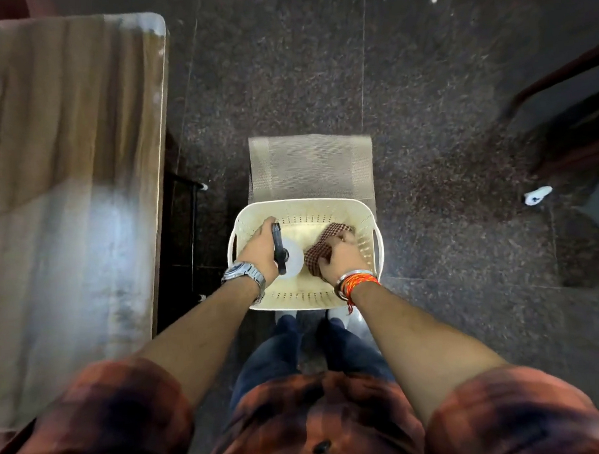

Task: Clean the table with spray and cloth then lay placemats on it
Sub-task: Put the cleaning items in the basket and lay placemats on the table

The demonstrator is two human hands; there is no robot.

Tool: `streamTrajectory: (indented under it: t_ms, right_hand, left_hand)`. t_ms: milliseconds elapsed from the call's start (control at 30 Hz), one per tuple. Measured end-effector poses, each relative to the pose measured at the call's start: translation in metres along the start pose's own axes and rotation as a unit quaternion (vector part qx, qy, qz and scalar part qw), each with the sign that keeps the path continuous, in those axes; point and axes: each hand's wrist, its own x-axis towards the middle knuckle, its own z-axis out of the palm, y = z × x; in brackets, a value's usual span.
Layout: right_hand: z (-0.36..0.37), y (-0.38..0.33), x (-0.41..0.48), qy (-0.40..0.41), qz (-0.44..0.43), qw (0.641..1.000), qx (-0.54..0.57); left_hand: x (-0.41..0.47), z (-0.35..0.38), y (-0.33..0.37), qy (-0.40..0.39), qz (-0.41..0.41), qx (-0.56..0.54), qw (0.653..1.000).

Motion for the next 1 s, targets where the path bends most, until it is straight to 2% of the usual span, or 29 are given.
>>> streamTrajectory:
  t_ms: [100, 200, 300, 367, 433, 600, 767, 867, 933, 1000]
  right_hand:
    - [-0.016, -0.005, 0.005, 0.098, -0.098, 0.990, 0.019]
    - [-0.040, -0.016, 0.018, 0.222, -0.167, 0.960, 0.028]
    - [-0.070, -0.030, 0.048, 0.300, -0.135, 0.940, 0.092]
    - [-0.087, -0.032, 0.079, 0.326, -0.093, 0.931, 0.134]
    - [-0.101, -0.027, 0.109, 0.317, -0.045, 0.936, 0.148]
    - [-0.114, -0.007, 0.169, 0.204, 0.080, 0.967, 0.131]
    - [-0.103, 0.006, 0.211, 0.127, 0.134, 0.973, 0.138]
    - [-0.094, 0.010, 0.223, 0.096, 0.129, 0.979, 0.127]
    - [-0.088, 0.010, 0.224, 0.098, 0.120, 0.979, 0.130]
    - [-0.085, 0.005, 0.219, 0.152, 0.145, 0.970, 0.123]
  left_hand:
    - [-0.005, -0.022, -0.002, 0.024, -0.022, 0.085, 0.996]
    - [-0.002, -0.052, 0.012, 0.122, -0.040, 0.055, 0.990]
    - [0.021, -0.073, 0.032, 0.209, -0.025, -0.041, 0.977]
    - [0.050, -0.081, 0.043, 0.220, -0.019, -0.071, 0.973]
    - [0.081, -0.085, 0.054, 0.188, -0.016, -0.066, 0.980]
    - [0.148, -0.077, 0.060, 0.121, -0.043, -0.027, 0.991]
    - [0.193, -0.064, 0.042, 0.068, -0.098, -0.045, 0.992]
    - [0.211, -0.058, 0.038, 0.043, -0.111, -0.070, 0.990]
    - [0.214, -0.054, 0.039, 0.044, -0.116, -0.084, 0.989]
    - [0.212, -0.050, 0.040, 0.088, -0.126, -0.096, 0.983]
